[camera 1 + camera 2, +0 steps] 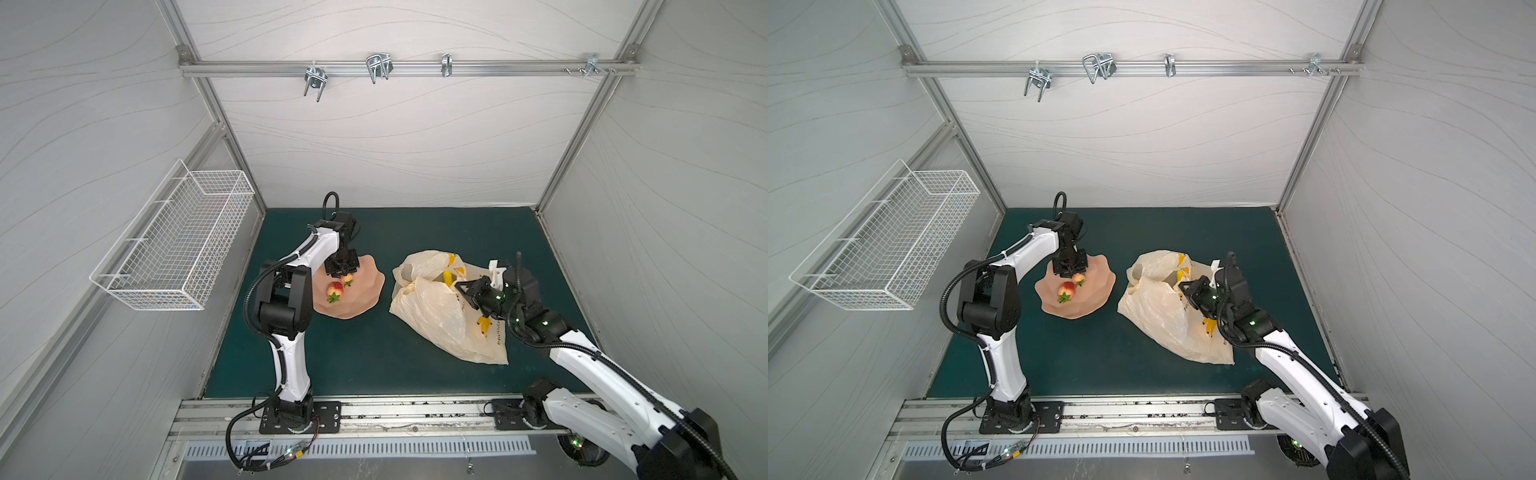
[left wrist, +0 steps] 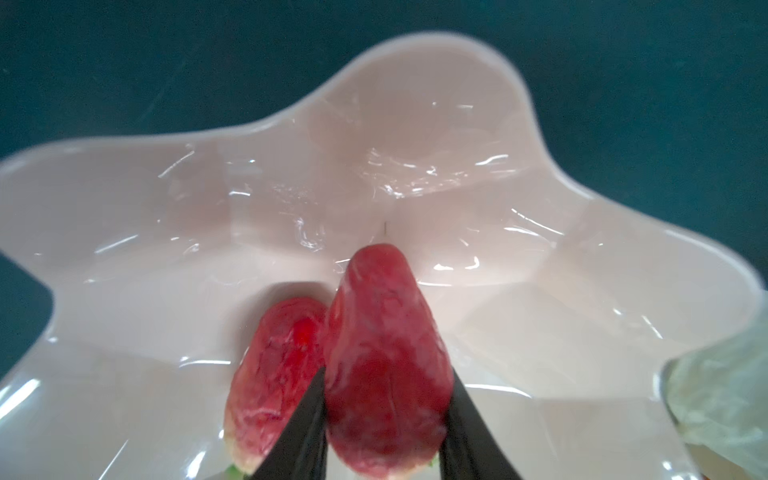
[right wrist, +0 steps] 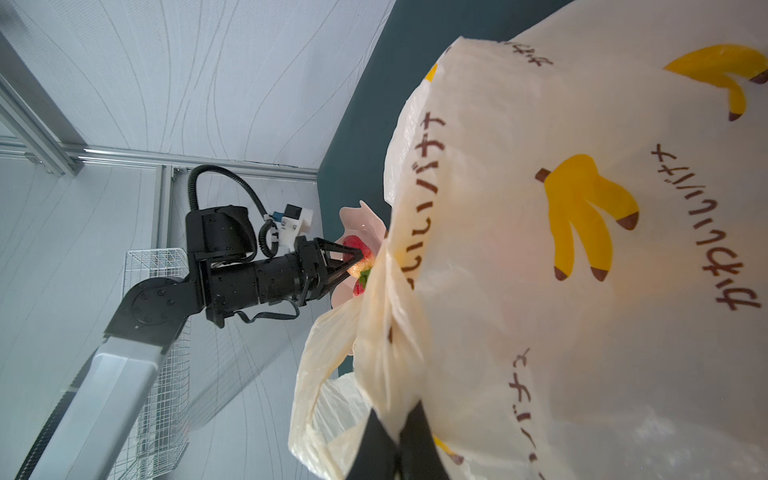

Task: Place the fruits into the plastic bag
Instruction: 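Lower the left gripper onto a red strawberry in the bowl and grasp it, then lift the strawberry with the left gripper and carry it into the bag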

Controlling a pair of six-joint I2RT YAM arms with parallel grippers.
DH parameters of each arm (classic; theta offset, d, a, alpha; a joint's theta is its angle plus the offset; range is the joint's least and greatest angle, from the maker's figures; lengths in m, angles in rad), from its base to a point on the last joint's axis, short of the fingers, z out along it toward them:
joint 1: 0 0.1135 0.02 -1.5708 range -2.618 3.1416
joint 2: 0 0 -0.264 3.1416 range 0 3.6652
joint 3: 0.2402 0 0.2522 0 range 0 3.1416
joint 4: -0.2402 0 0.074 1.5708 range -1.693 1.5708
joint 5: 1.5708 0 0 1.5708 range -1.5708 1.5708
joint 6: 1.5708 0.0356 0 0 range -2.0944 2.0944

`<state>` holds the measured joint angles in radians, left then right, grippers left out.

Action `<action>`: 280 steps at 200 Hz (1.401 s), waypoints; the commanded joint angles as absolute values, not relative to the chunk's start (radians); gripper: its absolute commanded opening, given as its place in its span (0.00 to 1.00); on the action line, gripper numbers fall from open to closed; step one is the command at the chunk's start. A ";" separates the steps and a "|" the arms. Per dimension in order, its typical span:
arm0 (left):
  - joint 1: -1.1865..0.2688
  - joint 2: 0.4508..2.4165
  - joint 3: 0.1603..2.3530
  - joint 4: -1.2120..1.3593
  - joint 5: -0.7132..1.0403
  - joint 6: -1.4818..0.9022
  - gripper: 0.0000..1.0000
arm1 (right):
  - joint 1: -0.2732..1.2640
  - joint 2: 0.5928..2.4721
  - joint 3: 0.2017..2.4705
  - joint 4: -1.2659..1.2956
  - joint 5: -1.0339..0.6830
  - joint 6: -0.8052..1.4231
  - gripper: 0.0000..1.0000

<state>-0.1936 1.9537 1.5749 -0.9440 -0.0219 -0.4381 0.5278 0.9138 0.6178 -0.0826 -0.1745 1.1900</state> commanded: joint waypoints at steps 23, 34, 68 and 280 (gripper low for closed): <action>-0.186 1.859 1.657 -0.950 0.012 -0.433 0.16 | 0.521 0.925 0.652 -0.065 -0.184 1.201 0.00; -0.186 1.841 1.656 -0.942 0.027 -0.428 0.13 | 0.521 0.926 0.652 -0.064 -0.183 1.201 0.00; -0.188 1.803 1.633 -0.910 0.082 -0.428 0.11 | 0.521 0.927 0.654 -0.063 -0.184 1.201 0.00; -0.379 1.690 1.435 -0.538 0.601 -0.537 0.05 | 0.522 0.937 0.679 -0.090 -0.212 1.159 0.00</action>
